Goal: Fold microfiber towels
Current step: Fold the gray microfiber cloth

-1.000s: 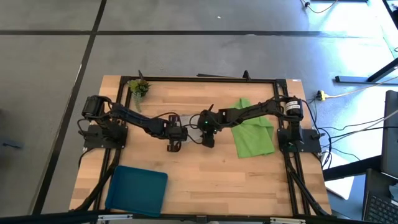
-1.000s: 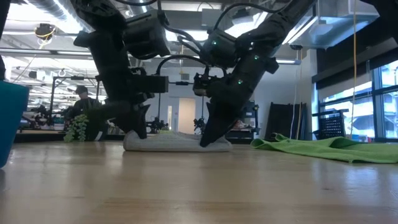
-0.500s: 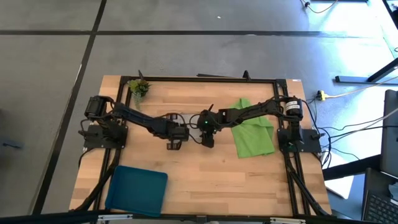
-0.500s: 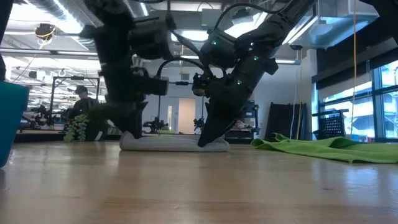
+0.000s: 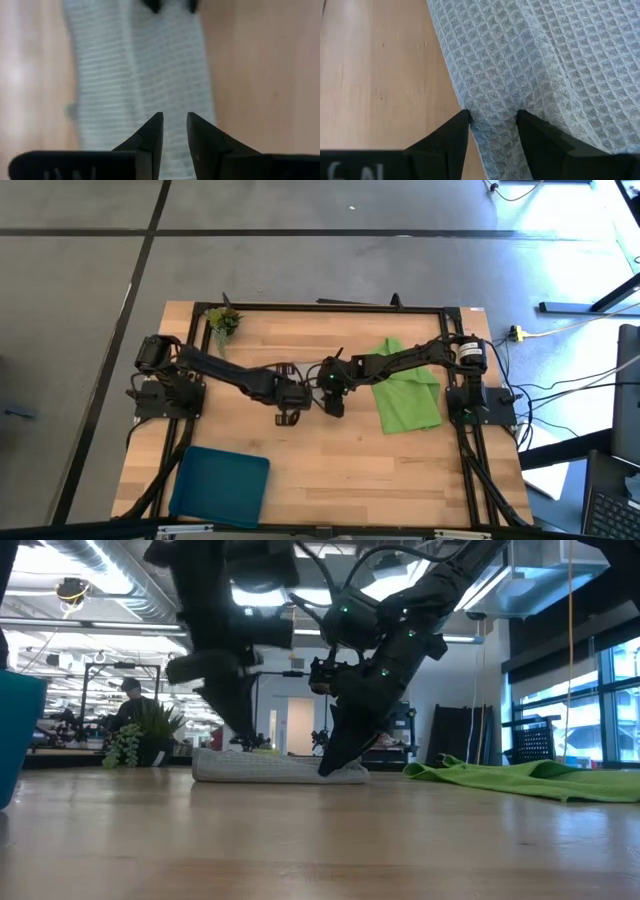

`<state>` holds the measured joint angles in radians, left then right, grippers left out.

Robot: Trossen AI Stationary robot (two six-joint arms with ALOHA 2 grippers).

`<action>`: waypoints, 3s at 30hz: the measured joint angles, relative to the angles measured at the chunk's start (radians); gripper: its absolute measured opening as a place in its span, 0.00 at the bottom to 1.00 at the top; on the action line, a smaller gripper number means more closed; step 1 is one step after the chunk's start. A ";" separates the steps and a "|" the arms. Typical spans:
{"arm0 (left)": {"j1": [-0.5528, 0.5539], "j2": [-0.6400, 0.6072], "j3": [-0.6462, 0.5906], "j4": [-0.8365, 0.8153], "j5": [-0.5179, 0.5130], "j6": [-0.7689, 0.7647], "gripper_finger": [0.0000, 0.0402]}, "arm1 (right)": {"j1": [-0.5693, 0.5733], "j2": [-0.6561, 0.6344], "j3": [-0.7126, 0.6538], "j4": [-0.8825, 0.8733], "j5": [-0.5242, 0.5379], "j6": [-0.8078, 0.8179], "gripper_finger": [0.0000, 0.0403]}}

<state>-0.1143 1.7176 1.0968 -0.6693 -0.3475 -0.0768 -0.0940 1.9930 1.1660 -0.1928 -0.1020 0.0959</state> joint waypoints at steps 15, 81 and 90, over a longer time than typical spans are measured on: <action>0.046 -0.010 -0.285 0.427 0.099 0.005 0.19 | 0.000 -0.006 0.016 -0.031 -0.004 -0.047 0.43; -0.048 -0.063 -0.312 0.414 0.188 -0.023 0.19 | 0.167 0.016 0.030 -0.073 0.055 -0.095 0.06; -0.051 -0.185 -0.314 0.247 0.074 -0.049 0.19 | 0.072 0.025 0.073 -0.109 -0.264 0.007 0.06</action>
<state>-0.1650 1.5325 0.7826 -0.4223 -0.2737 -0.1260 -0.0216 2.0178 1.2388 -0.3016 -0.3660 0.1026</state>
